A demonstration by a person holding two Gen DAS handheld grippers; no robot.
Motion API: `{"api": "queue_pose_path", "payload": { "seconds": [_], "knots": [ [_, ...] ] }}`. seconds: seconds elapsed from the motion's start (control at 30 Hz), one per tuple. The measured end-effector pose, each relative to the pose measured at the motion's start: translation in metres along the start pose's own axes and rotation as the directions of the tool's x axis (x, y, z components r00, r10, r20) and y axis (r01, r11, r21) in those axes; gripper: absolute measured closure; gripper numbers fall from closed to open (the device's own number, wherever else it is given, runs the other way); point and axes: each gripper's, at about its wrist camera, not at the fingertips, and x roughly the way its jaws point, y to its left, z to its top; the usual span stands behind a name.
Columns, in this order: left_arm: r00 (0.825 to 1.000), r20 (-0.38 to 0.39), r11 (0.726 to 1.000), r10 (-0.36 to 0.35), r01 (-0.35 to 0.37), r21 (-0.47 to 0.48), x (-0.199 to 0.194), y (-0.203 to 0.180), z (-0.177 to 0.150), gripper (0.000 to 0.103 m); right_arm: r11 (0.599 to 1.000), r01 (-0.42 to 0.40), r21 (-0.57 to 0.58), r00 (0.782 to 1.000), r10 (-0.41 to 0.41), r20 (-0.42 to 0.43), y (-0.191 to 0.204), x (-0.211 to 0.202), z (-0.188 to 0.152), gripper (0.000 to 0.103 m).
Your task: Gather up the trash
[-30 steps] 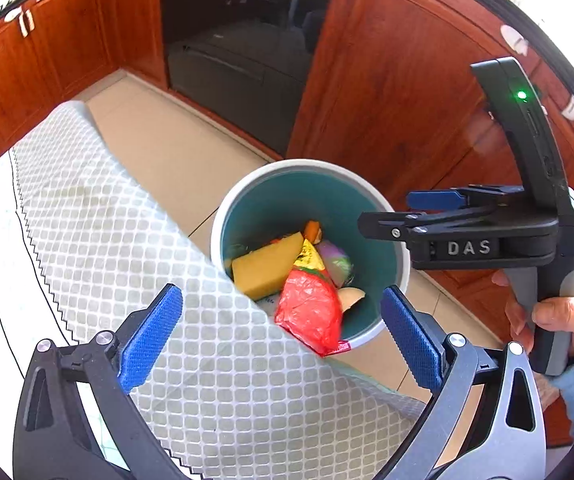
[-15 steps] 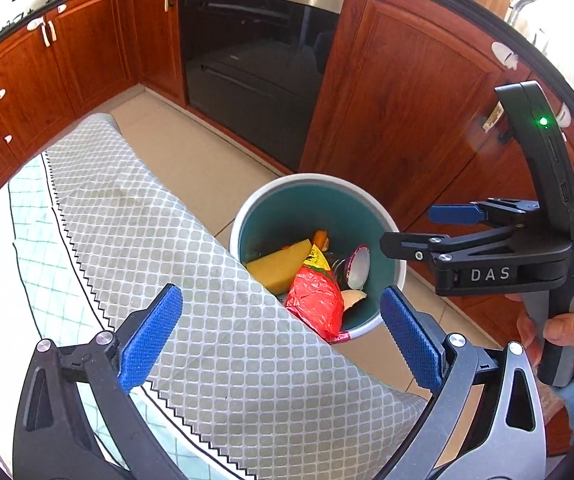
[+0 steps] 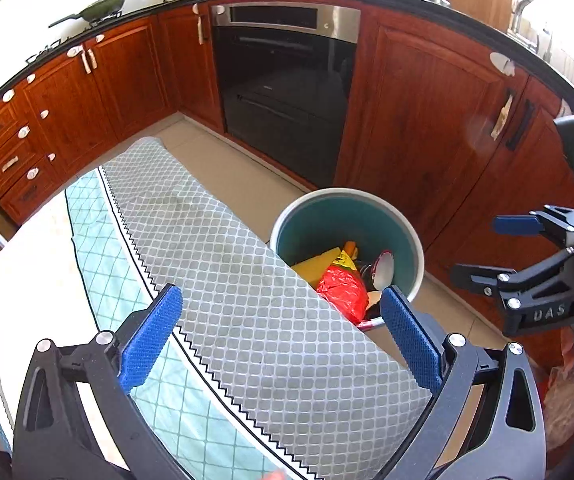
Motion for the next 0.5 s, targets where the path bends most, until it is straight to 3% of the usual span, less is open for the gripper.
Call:
{"api": "queue_pose_path", "payload": {
  "seconds": [0.13, 0.5],
  "knots": [
    [1.000, -0.028, 0.999, 0.006, -0.007, -0.035, 0.000, 0.004, -0.008, 0.004, 0.998, 0.063, -0.003, 0.998, -0.063, -0.003, 0.006, -0.005, -0.014, 0.007],
    [0.998, -0.052, 0.997, 0.022, -0.026, -0.079, 0.002, 0.010, -0.031, 0.004, 0.995, 0.089, -0.036, 0.996, -0.088, 0.004, 0.022, -0.002, -0.038, 0.007]
  ]
}}
